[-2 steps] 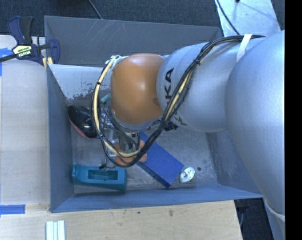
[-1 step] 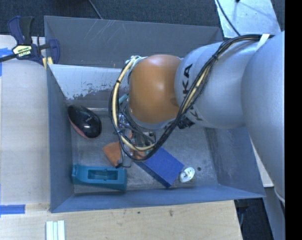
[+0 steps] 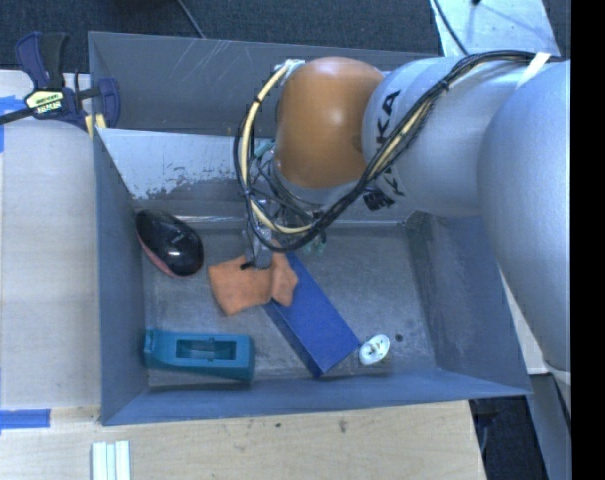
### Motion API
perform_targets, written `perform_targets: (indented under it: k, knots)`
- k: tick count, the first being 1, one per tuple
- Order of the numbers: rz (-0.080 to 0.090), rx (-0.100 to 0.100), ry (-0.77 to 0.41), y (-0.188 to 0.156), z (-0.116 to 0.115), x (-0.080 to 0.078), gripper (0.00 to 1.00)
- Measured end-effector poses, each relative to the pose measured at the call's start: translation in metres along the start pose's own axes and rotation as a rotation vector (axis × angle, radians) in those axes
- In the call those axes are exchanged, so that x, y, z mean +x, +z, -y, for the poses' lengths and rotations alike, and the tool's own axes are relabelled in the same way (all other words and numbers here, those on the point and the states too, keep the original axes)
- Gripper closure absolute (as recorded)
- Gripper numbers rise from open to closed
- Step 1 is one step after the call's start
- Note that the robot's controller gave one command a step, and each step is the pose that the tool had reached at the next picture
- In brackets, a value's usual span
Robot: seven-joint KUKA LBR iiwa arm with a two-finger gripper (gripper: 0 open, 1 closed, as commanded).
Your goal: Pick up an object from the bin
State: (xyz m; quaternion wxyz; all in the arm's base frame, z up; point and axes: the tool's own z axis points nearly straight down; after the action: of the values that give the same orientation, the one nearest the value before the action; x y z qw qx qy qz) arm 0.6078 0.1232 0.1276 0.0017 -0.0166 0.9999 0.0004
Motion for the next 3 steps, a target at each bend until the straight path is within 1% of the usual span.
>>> perform_targets:
  k: [1,2,3]
  knots:
    - [0.000,0.000,0.000,0.000,0.000,0.000,1.00]
    - [-0.002,0.000,-0.029,0.023,-0.021,0.013,0.00]
    - [-0.001,0.000,-0.028,0.022,-0.021,0.012,1.00]
